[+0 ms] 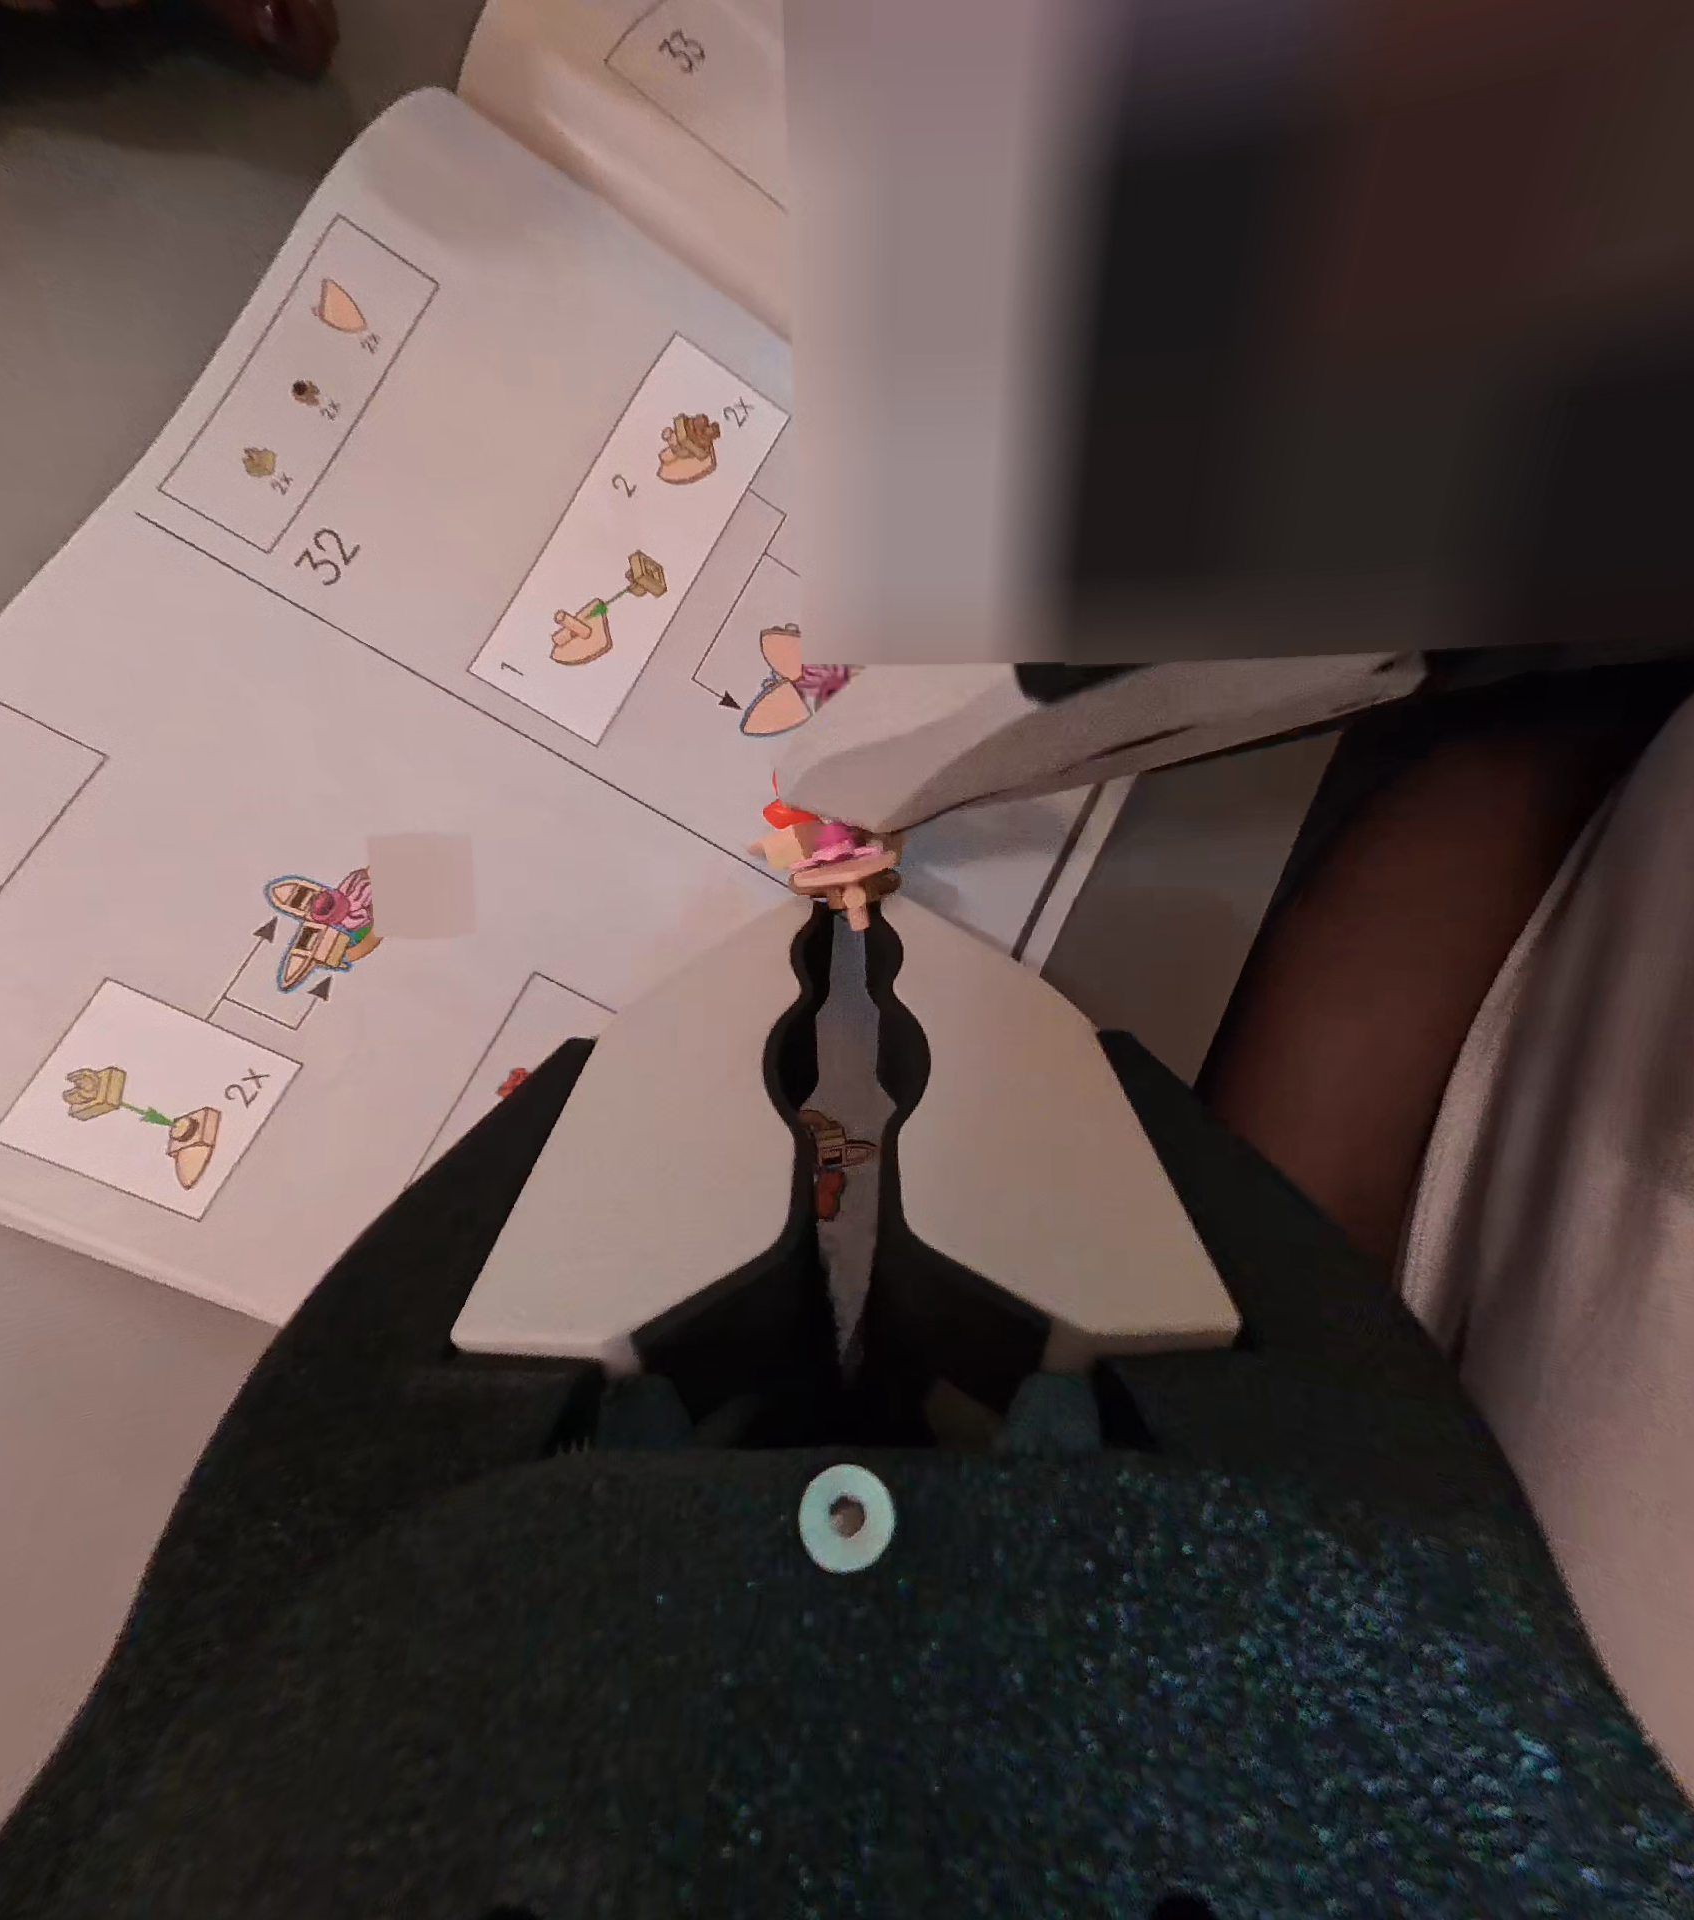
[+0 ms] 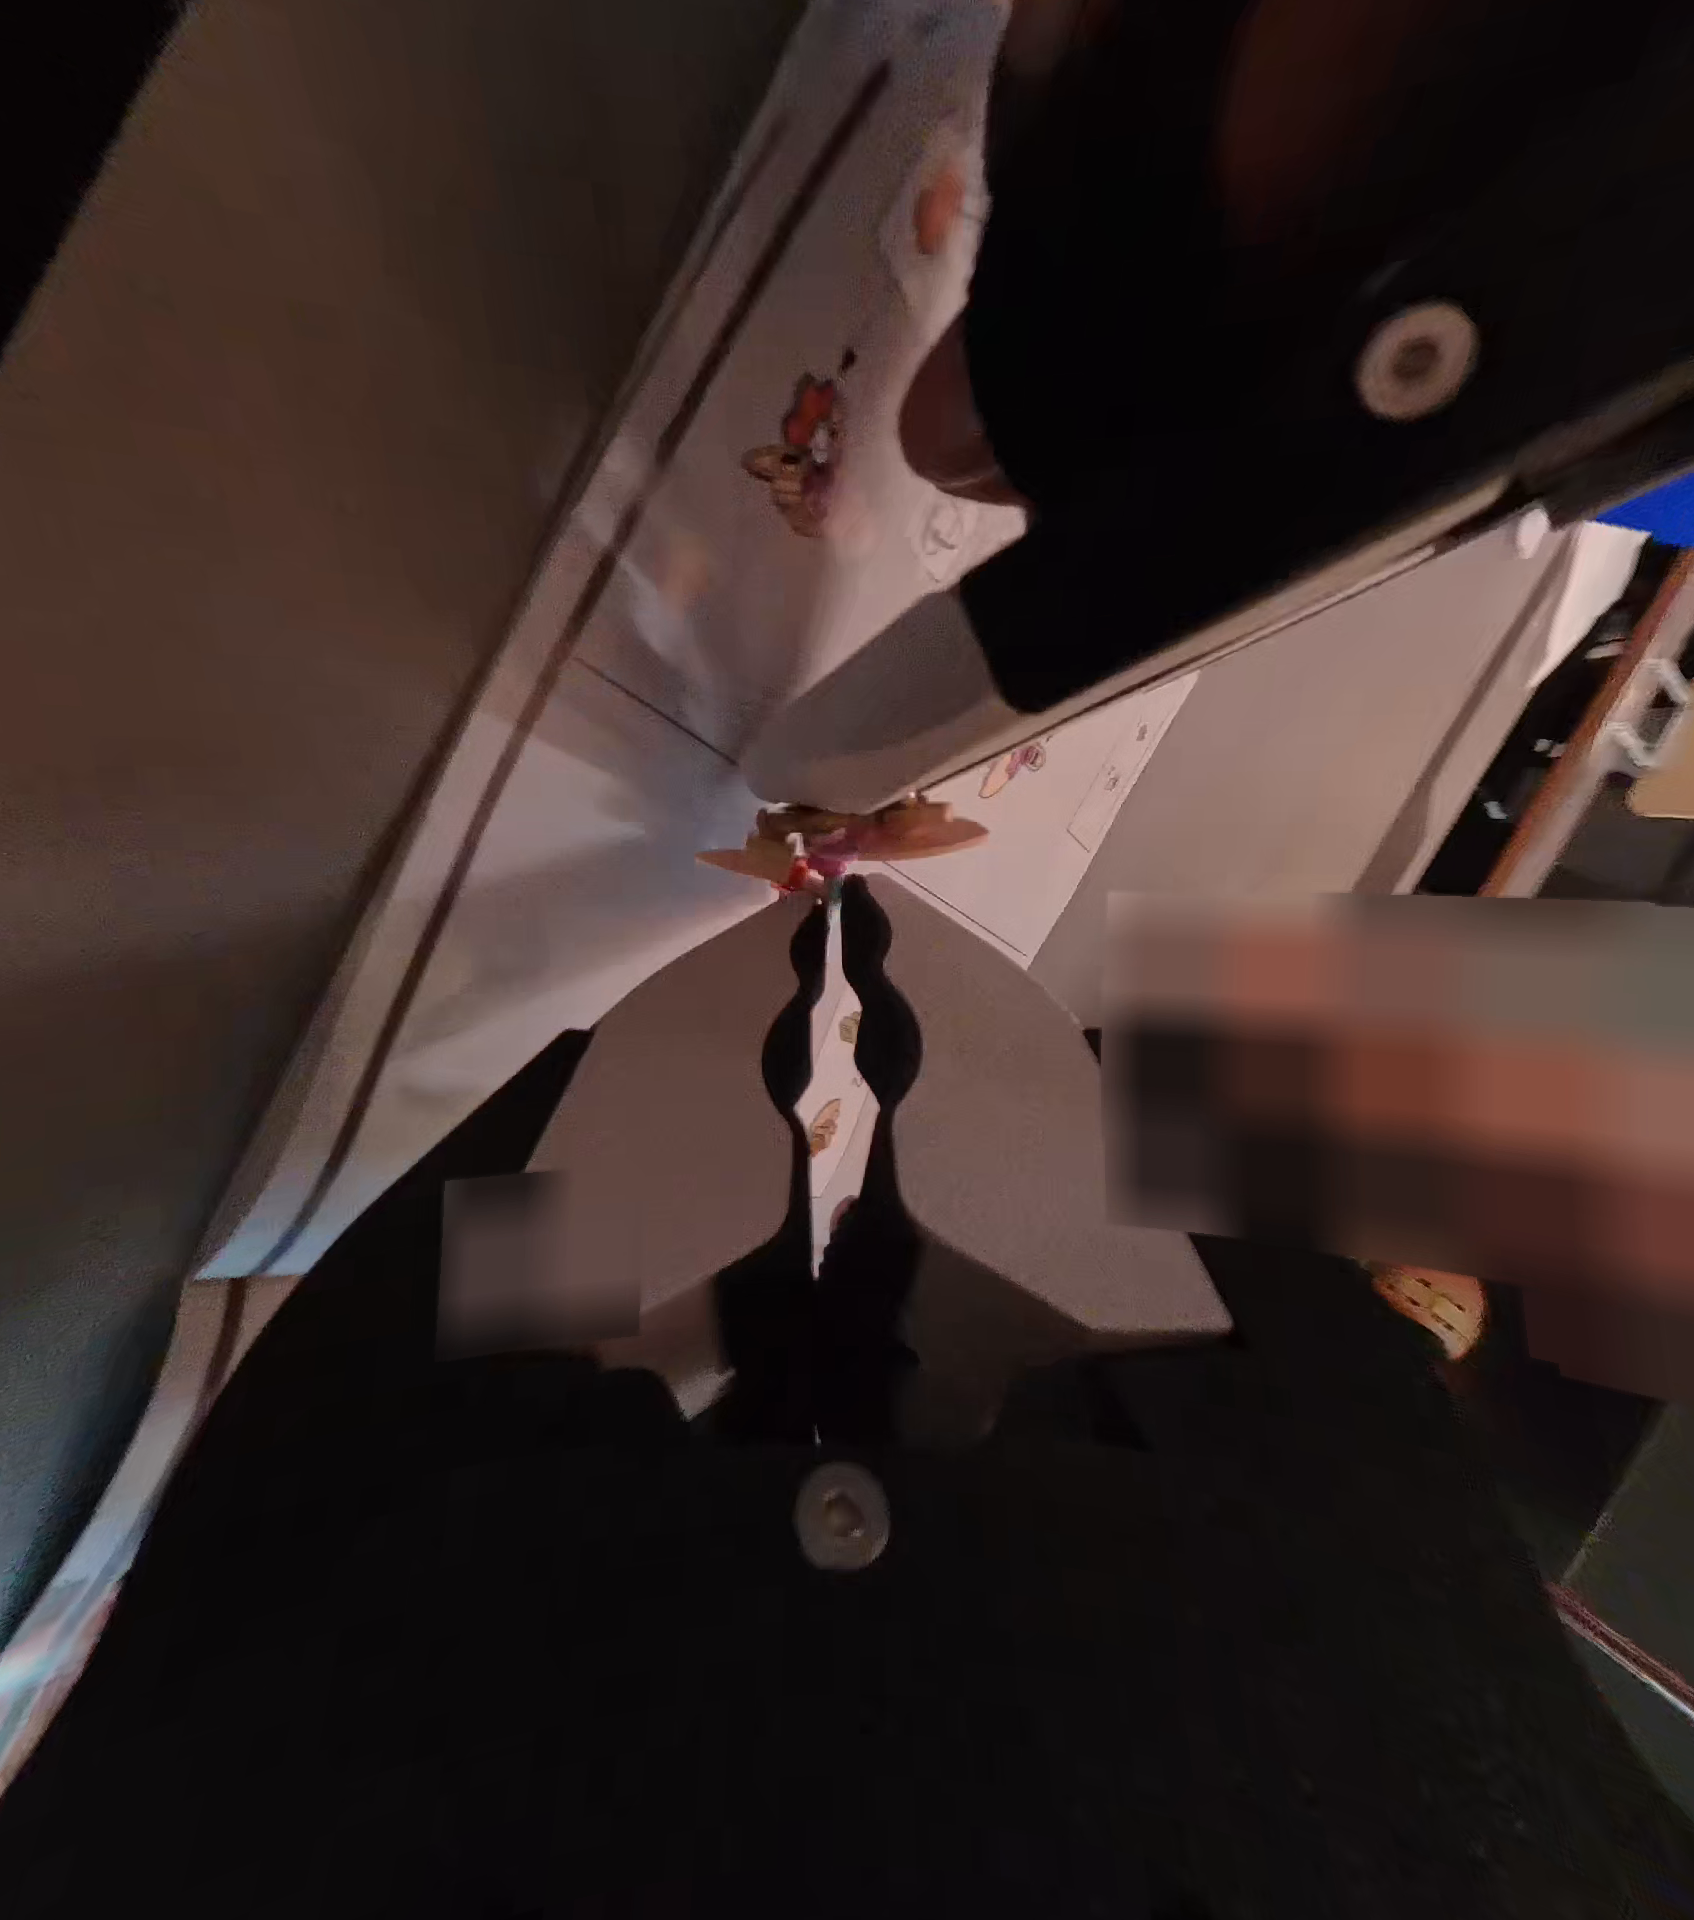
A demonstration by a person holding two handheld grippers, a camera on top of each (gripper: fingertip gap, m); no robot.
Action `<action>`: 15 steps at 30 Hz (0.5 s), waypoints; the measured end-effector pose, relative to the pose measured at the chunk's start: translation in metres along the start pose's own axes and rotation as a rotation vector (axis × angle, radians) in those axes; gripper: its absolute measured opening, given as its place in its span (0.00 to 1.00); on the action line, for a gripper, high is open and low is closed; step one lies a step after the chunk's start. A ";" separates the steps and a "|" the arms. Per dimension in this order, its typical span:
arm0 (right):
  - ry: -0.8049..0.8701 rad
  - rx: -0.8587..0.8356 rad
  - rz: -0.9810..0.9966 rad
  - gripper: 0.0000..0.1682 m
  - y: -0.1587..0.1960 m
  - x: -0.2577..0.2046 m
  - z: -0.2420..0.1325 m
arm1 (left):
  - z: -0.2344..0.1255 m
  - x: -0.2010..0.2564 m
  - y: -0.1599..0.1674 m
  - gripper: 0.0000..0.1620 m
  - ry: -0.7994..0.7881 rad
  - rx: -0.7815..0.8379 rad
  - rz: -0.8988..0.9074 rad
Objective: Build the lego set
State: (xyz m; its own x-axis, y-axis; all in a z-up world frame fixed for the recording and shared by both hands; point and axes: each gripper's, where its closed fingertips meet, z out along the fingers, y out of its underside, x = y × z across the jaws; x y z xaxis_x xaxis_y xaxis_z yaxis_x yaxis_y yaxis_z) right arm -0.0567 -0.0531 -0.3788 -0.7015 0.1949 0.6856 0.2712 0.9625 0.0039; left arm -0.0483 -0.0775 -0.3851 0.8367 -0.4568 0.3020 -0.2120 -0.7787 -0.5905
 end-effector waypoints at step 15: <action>0.193 -0.049 0.137 0.01 0.006 0.004 -0.004 | 0.003 -0.005 0.002 0.02 -0.029 0.030 -0.034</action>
State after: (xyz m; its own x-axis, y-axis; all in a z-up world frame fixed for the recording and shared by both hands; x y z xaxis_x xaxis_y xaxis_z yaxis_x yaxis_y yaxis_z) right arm -0.0555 -0.0476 -0.3733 -0.5178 0.2791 0.8087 0.3902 0.9183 -0.0670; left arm -0.0515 -0.0755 -0.3899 0.8575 -0.4174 0.3007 -0.1686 -0.7802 -0.6024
